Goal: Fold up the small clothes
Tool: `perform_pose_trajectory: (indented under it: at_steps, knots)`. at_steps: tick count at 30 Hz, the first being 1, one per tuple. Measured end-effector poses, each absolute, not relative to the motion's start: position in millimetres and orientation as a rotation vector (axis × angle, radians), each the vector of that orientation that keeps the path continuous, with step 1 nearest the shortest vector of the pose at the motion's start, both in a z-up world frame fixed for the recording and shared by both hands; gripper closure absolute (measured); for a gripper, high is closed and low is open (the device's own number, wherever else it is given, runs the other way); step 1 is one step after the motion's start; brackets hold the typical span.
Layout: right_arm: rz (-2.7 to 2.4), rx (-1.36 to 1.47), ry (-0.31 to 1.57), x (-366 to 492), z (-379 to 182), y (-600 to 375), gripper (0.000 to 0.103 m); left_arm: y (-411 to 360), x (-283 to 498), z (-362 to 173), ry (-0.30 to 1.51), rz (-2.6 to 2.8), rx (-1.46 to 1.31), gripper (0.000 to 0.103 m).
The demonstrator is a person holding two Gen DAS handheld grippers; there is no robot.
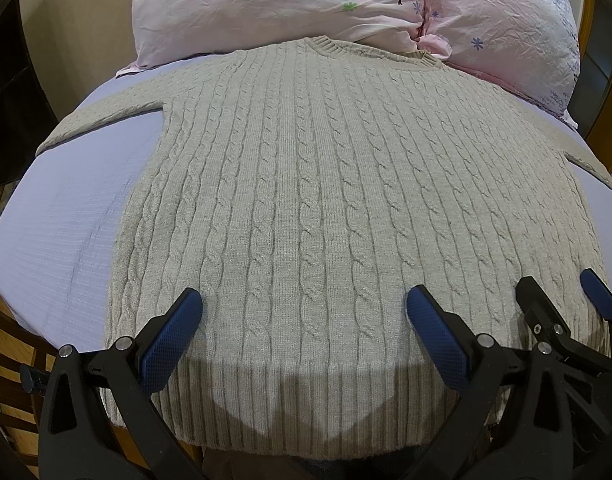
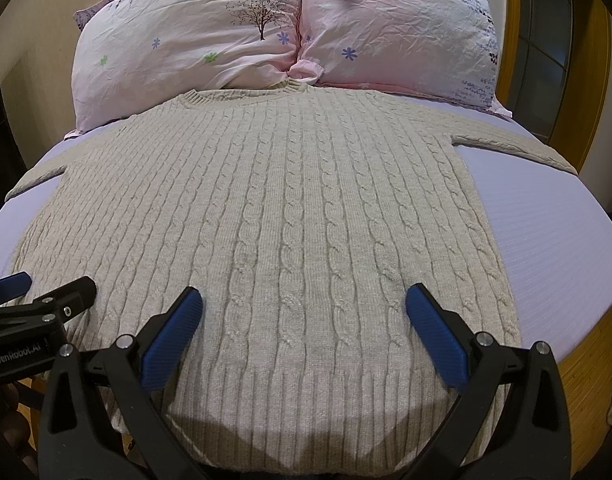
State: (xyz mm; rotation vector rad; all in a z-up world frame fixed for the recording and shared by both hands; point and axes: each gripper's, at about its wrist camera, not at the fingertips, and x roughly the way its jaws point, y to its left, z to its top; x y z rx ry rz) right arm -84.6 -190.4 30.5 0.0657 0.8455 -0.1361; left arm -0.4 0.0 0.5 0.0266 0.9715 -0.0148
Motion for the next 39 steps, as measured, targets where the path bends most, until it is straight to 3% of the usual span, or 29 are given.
perform_pose_trajectory:
  at_steps: [39]
  knots:
    - [-0.138,0.066,0.847,-83.4,32.3,-192.2,0.002,0.0,-0.5,0.6,0.97,-0.014,0.026,0.001]
